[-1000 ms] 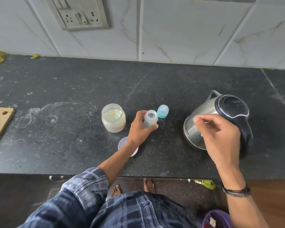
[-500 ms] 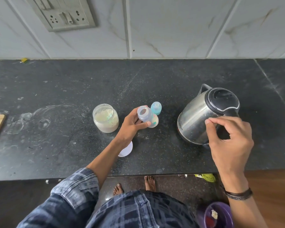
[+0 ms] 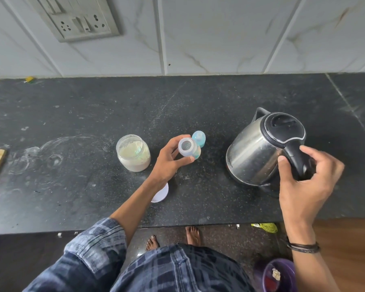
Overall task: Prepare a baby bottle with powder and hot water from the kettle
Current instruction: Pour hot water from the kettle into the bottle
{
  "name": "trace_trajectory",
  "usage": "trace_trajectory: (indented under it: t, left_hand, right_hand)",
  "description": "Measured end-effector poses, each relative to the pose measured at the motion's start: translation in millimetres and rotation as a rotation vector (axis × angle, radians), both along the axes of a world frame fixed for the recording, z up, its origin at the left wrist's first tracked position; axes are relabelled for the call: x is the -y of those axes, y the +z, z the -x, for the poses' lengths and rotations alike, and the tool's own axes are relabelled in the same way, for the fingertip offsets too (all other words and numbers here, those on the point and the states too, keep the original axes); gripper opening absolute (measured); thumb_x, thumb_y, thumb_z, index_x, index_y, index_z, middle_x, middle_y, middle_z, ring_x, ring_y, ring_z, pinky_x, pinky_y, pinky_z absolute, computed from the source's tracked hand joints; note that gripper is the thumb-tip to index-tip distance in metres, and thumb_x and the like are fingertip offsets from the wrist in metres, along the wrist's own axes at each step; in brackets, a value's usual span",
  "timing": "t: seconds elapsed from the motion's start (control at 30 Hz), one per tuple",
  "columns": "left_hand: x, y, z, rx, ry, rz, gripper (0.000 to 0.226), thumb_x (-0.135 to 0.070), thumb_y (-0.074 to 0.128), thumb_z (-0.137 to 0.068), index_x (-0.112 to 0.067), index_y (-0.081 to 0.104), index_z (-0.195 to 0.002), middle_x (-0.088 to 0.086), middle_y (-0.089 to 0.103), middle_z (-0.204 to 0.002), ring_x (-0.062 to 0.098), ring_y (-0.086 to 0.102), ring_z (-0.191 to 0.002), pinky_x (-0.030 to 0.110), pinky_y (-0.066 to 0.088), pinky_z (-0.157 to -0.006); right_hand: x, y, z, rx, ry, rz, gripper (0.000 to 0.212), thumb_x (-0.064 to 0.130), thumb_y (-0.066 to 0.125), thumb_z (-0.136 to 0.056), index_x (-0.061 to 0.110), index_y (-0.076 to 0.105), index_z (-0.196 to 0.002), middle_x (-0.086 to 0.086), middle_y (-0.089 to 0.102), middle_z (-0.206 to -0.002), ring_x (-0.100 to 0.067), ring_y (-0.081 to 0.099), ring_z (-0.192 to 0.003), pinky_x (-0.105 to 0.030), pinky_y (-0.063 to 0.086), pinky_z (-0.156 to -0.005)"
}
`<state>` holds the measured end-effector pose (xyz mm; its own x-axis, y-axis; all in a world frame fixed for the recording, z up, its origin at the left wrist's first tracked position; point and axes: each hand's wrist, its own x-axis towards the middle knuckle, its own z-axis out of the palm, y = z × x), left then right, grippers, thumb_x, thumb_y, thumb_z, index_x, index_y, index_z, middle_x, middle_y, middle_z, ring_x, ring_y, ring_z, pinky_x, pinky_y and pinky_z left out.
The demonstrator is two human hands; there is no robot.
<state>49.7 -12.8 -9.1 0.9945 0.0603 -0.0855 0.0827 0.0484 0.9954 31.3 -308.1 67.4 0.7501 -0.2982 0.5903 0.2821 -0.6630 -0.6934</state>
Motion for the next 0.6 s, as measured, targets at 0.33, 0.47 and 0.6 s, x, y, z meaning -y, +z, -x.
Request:
trace_trajectory:
  t: [0.33, 0.47, 0.6]
  left_hand:
    - [4.8, 9.1, -6.0, 0.019, 0.088, -0.064, 0.058, -0.011, 0.084, -0.077, -0.032, 0.062, -0.127, -0.010, 0.065, -0.132, 0.016, 0.058, -0.127, 0.052, 0.039, -0.116]
    - [8.2, 15.6, -8.6, 0.007, 0.093, -0.067, 0.059, -0.015, 0.083, -0.075, -0.035, 0.062, -0.126, -0.009, 0.064, -0.132, 0.014, 0.059, -0.124, 0.045, 0.044, -0.112]
    - [9.4, 21.2, -11.7, 0.002, 0.106, -0.065, 0.059, -0.019, 0.083, -0.073, -0.040, 0.061, -0.124, -0.010, 0.063, -0.132, 0.006, 0.061, -0.118, 0.029, 0.049, -0.102]
  right_hand:
    - [4.7, -7.6, -2.0, -0.196, 0.004, -0.292, 0.044, 0.048, 0.085, -0.083, 0.043, 0.061, -0.120, 0.035, 0.063, -0.111, -0.010, 0.069, -0.103, -0.044, 0.058, -0.093]
    - [7.6, -8.4, -3.3, -0.209, 0.010, -0.339, 0.041, 0.053, 0.088, -0.078, 0.054, 0.061, -0.109, 0.021, 0.068, -0.112, -0.036, 0.071, -0.095, -0.063, 0.058, -0.080]
    - [7.5, -8.9, -4.3, -0.192, 0.004, -0.383, 0.041, 0.049, 0.091, -0.076, 0.049, 0.066, -0.109, 0.014, 0.072, -0.115, -0.038, 0.071, -0.096, -0.064, 0.059, -0.079]
